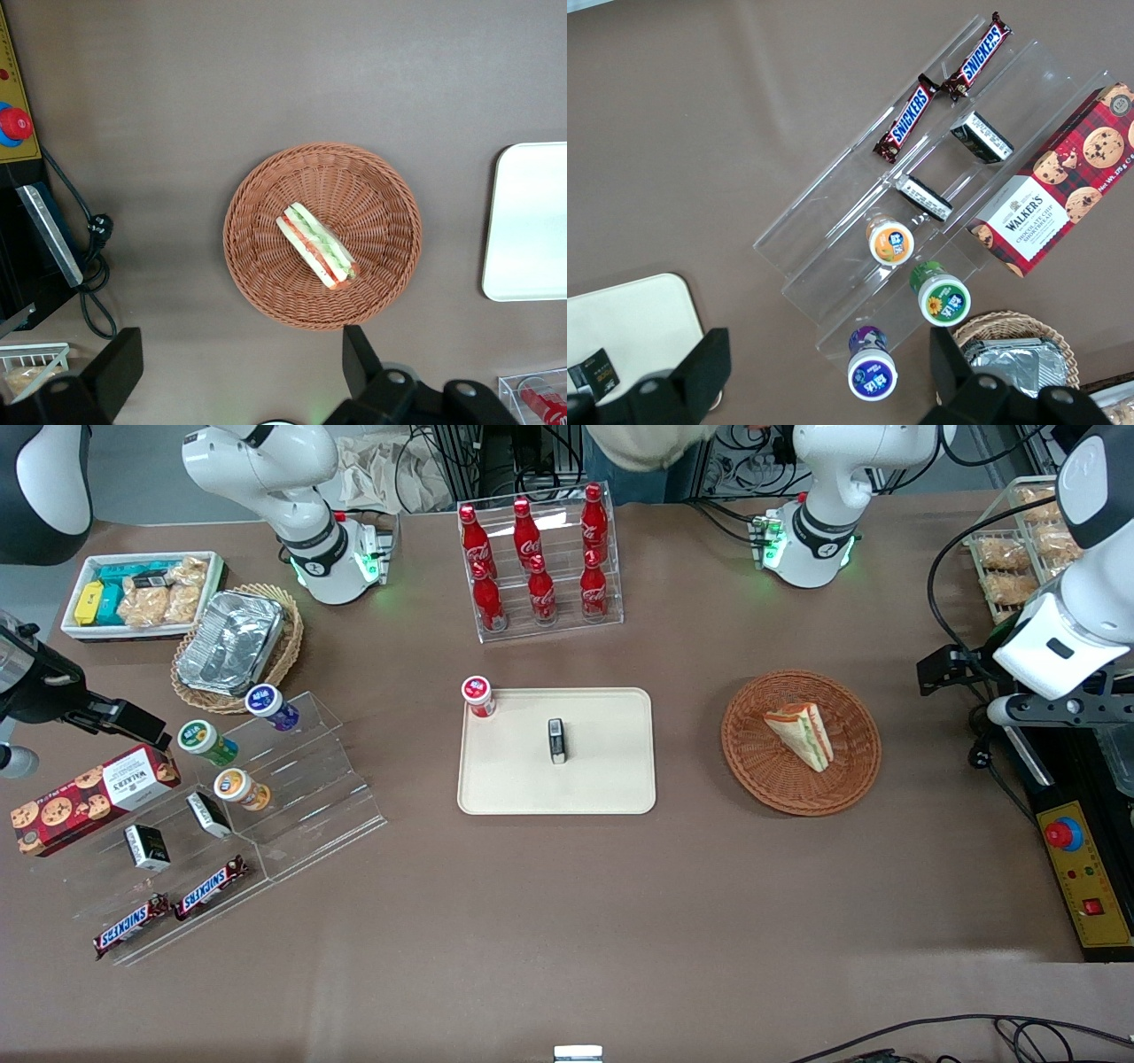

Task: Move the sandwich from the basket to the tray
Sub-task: 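Move the left gripper over the sandwich in the wicker basket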

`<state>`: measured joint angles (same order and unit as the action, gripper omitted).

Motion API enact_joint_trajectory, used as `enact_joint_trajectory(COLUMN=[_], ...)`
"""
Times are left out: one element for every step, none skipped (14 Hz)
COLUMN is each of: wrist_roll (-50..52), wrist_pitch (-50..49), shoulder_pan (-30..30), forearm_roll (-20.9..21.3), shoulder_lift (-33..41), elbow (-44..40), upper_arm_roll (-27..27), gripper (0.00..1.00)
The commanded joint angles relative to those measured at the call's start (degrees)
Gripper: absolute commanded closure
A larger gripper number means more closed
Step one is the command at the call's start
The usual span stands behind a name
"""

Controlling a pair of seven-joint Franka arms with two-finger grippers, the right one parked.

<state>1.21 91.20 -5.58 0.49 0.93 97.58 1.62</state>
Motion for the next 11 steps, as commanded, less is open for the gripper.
enact_joint_trajectory(wrist_roll=[0.90,0.90,0.90,0.98,1.07,0.38,0.37,0.46,0.63,1.24,1.77], wrist_pitch=[-1.03,-1.03,-1.03,-1.11,-1.12,-1.55,-1.56,-1.03,0.36,3.25,7.19], shoulder_pan=[-0.14,-0.22,-0.40,-0.49,-0.49,-0.40,-0.31,-0.23,-0.14,-0.40,-0.49], forearm_roll=[0.03,0.12,0.21,0.38,0.82,1.08,0.65,0.21,-0.05,-0.58,-1.63], shoulder_lift=[-0.50,-0.84,-0.76,-0.76,-0.67,-0.23,0.64,1.95,3.19,4.94,7.04], elbow=[-1.60,-1.86,-1.87,-1.78,-1.34,-0.47,1.72,4.70,7.60,11.28,15.75], upper_arm_roll=[-0.04,-0.30,-0.56,-0.57,-0.48,-0.57,-0.48,-0.48,-0.48,-0.57,-0.48], gripper=[0.00,0.00,0.00,0.00,0.00,0.00,0.00,0.00,0.00,0.00,0.00])
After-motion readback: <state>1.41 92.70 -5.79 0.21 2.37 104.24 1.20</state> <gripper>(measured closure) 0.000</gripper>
